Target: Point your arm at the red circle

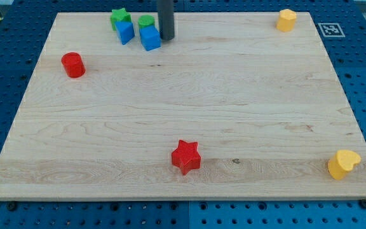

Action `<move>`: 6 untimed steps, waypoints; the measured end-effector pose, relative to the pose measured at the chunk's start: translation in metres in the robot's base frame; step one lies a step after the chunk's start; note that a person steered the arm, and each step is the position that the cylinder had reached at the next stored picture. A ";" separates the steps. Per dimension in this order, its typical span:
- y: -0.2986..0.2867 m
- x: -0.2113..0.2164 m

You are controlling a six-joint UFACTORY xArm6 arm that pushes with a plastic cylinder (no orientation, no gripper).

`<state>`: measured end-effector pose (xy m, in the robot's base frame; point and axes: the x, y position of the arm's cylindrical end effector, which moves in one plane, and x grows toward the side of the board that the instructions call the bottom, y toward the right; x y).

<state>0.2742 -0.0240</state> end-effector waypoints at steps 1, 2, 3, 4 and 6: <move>0.053 0.044; 0.056 0.104; 0.032 0.112; -0.017 0.106; -0.124 0.068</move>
